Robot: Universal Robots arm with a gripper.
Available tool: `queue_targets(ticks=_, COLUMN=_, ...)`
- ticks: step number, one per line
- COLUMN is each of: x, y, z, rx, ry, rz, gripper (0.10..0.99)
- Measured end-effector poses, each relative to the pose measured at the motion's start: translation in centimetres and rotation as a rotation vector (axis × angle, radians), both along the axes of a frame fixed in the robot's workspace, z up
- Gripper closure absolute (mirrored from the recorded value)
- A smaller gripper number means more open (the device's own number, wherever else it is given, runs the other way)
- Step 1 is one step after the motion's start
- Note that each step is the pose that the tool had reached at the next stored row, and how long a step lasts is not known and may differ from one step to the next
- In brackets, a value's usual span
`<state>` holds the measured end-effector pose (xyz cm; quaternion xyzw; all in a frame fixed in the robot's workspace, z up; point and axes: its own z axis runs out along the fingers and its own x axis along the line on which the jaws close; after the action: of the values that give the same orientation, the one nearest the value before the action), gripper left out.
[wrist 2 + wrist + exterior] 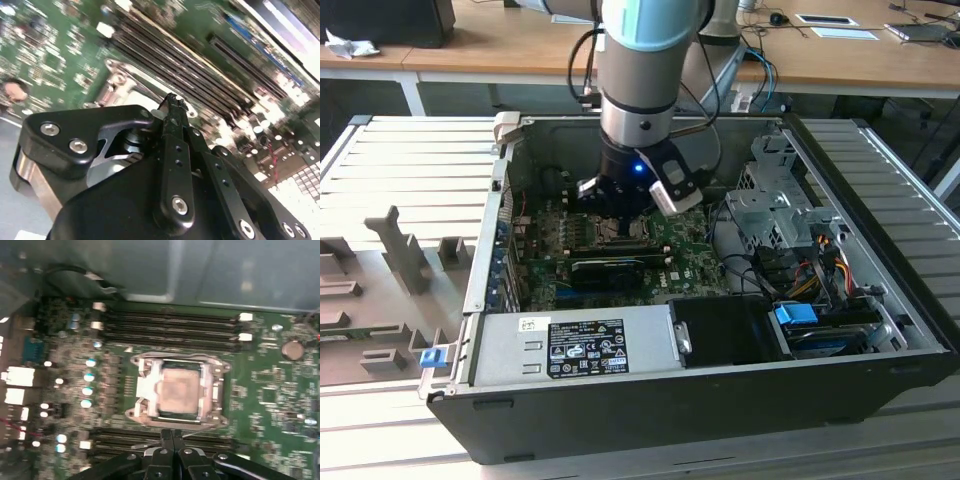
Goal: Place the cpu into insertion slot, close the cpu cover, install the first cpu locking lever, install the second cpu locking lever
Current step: 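Install the second cpu locking lever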
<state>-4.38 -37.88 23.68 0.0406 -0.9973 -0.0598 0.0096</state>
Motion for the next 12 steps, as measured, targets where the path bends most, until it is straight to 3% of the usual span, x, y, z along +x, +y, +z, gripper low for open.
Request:
queue_targets(ticks=6, x=-1.18, y=-0.01, z=-1.33, rx=0.000, ry=0.0000, rz=0.000, gripper=0.980)
queue_targets(ticks=9, x=-1.46, y=-0.01, z=-2.40, rx=0.000, ry=0.0000, rz=0.000, gripper=0.980)
queue_targets(ticks=10, x=-1.48, y=-0.12, z=-2.57, rx=0.010, ry=0.0003, rz=0.000, gripper=0.980)
queue_targets(ticks=11, x=-1.47, y=-0.32, z=-2.61, rx=0.037, ry=-0.0001, rz=0.000, gripper=0.980)
queue_targets(ticks=12, x=-1.48, y=-0.60, z=-2.62, rx=0.054, ry=0.0000, rz=0.000, gripper=0.980)
